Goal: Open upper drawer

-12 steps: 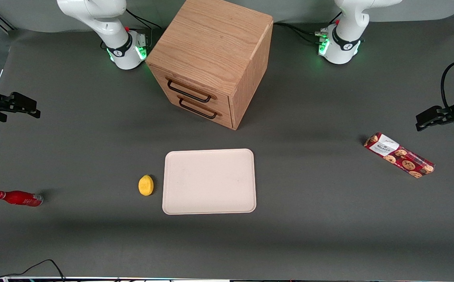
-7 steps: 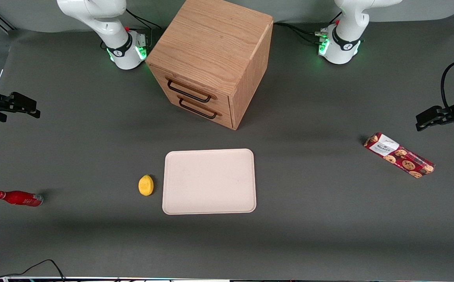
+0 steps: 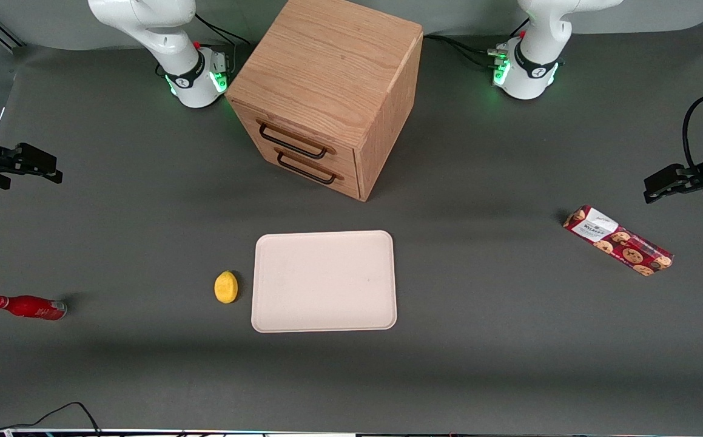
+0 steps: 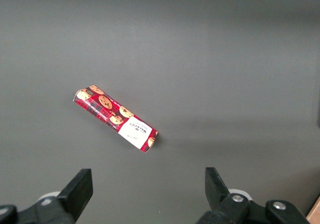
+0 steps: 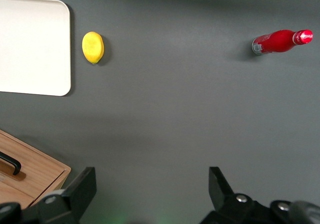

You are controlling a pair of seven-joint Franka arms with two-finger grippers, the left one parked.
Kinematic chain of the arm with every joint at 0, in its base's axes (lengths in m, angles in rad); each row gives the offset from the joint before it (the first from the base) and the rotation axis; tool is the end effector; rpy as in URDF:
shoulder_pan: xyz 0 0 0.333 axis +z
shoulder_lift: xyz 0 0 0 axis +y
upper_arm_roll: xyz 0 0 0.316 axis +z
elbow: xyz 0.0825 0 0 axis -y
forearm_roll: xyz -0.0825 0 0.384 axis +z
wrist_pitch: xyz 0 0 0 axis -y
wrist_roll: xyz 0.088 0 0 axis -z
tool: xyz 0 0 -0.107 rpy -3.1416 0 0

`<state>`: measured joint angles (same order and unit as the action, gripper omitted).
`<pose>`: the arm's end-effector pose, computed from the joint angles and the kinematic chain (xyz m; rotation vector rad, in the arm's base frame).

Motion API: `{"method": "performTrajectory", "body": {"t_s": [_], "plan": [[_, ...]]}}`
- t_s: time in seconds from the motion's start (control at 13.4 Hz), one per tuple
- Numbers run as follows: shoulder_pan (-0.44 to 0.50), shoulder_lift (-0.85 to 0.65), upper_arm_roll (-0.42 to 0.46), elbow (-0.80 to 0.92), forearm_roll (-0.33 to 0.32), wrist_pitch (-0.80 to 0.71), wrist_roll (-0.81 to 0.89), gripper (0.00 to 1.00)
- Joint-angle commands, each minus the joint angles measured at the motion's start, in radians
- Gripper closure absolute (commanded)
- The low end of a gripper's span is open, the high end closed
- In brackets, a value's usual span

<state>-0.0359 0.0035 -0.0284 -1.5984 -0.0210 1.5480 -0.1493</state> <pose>0.5508 -0.0377 0.6077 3.1223 0.1329 -0.0873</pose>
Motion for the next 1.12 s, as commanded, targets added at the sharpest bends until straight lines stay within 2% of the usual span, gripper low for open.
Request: {"method": "performTrajectory", "body": {"t_s": [0.0, 0.37, 0.6, 0.74, 0.82, 1.04], "plan": [[-0.015, 0.0, 0.012, 0.011, -0.02, -0.011, -0.018, 0.0], [0.004, -0.003, 0.015, 0.014, -0.016, -0.012, -0.006, 0.0], [0.07, -0.008, 0.021, 0.011, -0.005, -0.04, -0.025, 0.0], [0.137, -0.017, 0.025, 0.012, 0.05, -0.075, -0.016, 0.0], [0.213, -0.017, 0.025, 0.011, 0.065, -0.097, -0.01, 0.0], [0.353, -0.005, 0.018, 0.009, 0.069, -0.098, -0.013, 0.0]]}}
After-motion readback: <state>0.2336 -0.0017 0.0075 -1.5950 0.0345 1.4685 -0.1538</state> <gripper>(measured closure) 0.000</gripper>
